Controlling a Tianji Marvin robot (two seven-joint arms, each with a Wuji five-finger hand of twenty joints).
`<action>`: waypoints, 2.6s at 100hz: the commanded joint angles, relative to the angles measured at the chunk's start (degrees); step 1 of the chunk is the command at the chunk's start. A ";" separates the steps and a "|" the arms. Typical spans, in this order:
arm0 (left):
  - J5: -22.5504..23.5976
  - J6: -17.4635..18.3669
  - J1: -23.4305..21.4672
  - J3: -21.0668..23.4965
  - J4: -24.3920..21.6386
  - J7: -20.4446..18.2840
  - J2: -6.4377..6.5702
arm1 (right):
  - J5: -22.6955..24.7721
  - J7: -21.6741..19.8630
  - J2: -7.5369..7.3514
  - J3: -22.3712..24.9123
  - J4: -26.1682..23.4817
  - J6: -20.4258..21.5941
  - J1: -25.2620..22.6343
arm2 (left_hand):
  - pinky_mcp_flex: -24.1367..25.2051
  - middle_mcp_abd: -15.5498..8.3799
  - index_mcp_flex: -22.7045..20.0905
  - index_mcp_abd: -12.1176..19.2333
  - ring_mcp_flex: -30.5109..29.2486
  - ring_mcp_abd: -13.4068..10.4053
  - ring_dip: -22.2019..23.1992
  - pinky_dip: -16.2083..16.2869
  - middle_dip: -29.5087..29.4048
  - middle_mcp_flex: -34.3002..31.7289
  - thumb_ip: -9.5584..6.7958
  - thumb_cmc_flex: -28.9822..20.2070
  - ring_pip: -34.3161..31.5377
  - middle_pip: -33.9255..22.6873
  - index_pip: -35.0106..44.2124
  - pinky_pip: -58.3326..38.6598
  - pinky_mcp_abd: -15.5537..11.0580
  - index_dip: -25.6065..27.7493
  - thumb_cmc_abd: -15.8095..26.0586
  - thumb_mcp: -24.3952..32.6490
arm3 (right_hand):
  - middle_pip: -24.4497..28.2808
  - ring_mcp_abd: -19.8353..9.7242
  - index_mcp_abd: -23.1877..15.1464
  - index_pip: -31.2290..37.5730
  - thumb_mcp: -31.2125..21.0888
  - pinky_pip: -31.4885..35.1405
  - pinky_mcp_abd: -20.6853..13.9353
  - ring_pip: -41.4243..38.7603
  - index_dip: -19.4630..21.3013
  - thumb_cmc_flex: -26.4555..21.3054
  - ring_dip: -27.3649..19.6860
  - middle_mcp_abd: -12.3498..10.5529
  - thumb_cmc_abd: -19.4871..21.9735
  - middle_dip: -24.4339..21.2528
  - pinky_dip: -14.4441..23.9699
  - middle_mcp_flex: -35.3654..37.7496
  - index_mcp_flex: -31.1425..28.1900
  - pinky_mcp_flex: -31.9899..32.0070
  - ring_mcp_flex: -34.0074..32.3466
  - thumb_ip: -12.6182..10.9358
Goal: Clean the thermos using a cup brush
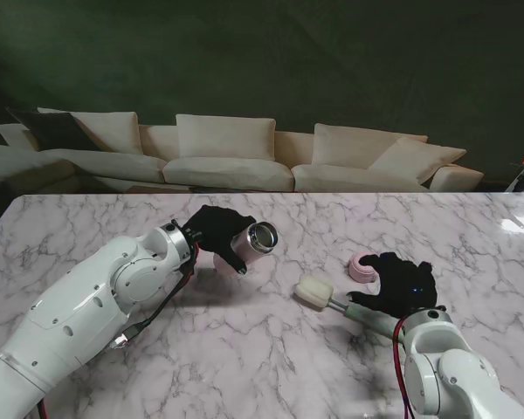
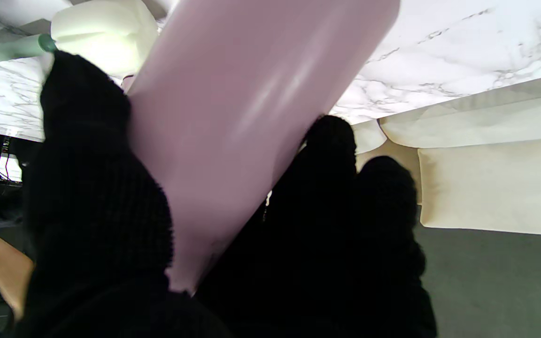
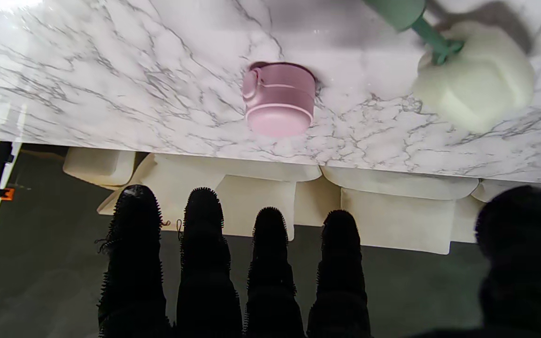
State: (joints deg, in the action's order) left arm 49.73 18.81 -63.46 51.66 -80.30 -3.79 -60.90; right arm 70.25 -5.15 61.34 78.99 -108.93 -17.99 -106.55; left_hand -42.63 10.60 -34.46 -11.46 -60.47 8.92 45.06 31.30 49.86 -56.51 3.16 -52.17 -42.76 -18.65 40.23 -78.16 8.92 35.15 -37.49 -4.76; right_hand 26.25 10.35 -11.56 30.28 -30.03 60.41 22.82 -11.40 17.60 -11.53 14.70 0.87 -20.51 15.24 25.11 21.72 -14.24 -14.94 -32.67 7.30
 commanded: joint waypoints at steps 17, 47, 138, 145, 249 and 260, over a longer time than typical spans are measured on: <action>-0.01 0.19 0.28 -0.16 -0.38 -0.52 -0.15 | 0.49 -3.39 -0.77 -0.19 2.43 4.25 7.53 | 0.27 -3.07 -5.34 11.96 -1.74 -0.35 -0.17 0.47 1.88 -1.68 -5.03 -15.68 -1.89 -6.23 7.82 -1.85 -3.94 3.68 18.95 28.23 | -4.59 1.41 -6.00 -2.02 -1.55 -4.82 3.83 3.82 -3.73 -1.37 -3.47 -2.40 -5.90 -2.38 -2.82 -8.78 6.58 3.93 5.53 -0.03; -0.04 0.19 0.07 0.02 -0.48 -0.28 -0.19 | -1.55 -2.81 -1.36 -4.85 13.01 6.32 17.13 | 0.43 -2.97 -5.26 12.02 -1.62 -0.30 -0.18 0.45 1.97 -1.54 -4.96 -15.70 -1.81 -6.26 7.83 -1.72 -3.76 3.87 19.10 28.16 | 1.41 -4.38 -2.46 3.70 -8.59 -2.45 -1.97 -0.83 -2.27 1.51 -0.44 1.04 -14.01 -0.06 -2.02 -6.92 2.14 0.15 1.34 0.42; -0.15 0.19 0.12 -0.28 -0.71 -1.02 -0.09 | -8.74 0.10 -1.47 -19.69 32.67 -0.17 30.34 | 0.57 -3.00 -5.23 12.05 -1.53 -0.36 -0.15 0.48 1.96 -1.43 -4.78 -15.86 -1.80 -6.40 7.70 -1.71 -3.80 4.19 19.35 27.97 | 10.09 -4.64 -4.03 9.65 -2.41 4.61 -7.44 -12.01 -1.70 -7.09 4.85 2.48 -13.97 3.55 -1.78 -2.17 -1.83 -8.17 -2.43 0.46; -0.16 0.19 0.06 -0.25 -0.76 -1.07 -0.08 | -9.26 0.49 -1.40 -20.54 33.55 -0.59 30.96 | 0.59 -3.03 -5.23 12.11 -1.52 -0.38 -0.15 0.48 1.96 -1.40 -4.79 -15.87 -1.81 -6.39 7.68 -1.70 -3.79 4.20 19.36 27.97 | 10.61 -4.88 -3.79 9.56 -2.21 4.90 -7.74 -12.57 -1.73 -7.76 5.04 2.34 -14.09 3.74 -1.82 -1.53 -1.14 -8.68 -3.15 0.42; -0.54 0.22 0.75 -1.61 -0.23 -1.70 -0.06 | -17.11 8.16 0.90 -23.51 37.56 -6.66 32.24 | 0.60 -3.17 -5.11 12.14 -1.41 -0.34 -0.14 0.47 2.01 -1.29 -4.79 -15.96 -1.82 -6.44 7.51 -1.90 -3.80 4.57 19.55 27.76 | 27.64 -8.54 -2.35 27.27 -31.89 20.09 -20.46 -37.18 5.46 -31.67 15.03 2.38 -19.61 18.22 -0.05 19.21 -18.86 -40.86 -27.34 6.33; -0.57 0.16 0.72 -1.64 -0.22 -1.65 -0.07 | -16.89 9.12 1.03 -22.52 36.66 -6.19 31.58 | 0.60 -3.09 -5.19 12.16 -1.38 -0.27 -0.14 0.46 1.99 -1.31 -4.78 -15.95 -1.82 -6.45 7.53 -1.91 -3.80 4.60 19.55 27.71 | 27.72 -8.58 -2.85 29.53 -34.48 21.64 -21.80 -39.68 7.40 -34.88 14.78 1.94 -20.64 19.48 1.01 21.25 -21.62 -42.77 -29.05 6.47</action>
State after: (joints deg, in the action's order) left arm 49.28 18.90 -63.09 50.10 -80.46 -4.73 -60.84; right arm 53.00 3.28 62.20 56.21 -71.47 -24.33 -74.55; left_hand -42.46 10.60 -34.46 -11.46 -60.47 8.86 44.91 31.30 49.86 -56.51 3.16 -52.17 -42.76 -18.67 40.15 -78.16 8.92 35.34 -37.48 -4.76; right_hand 48.18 8.72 -11.54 49.78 -51.94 79.67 8.52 -41.97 22.17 -29.90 27.60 6.82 -45.26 31.21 24.94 37.29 -29.57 -54.76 -56.53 16.66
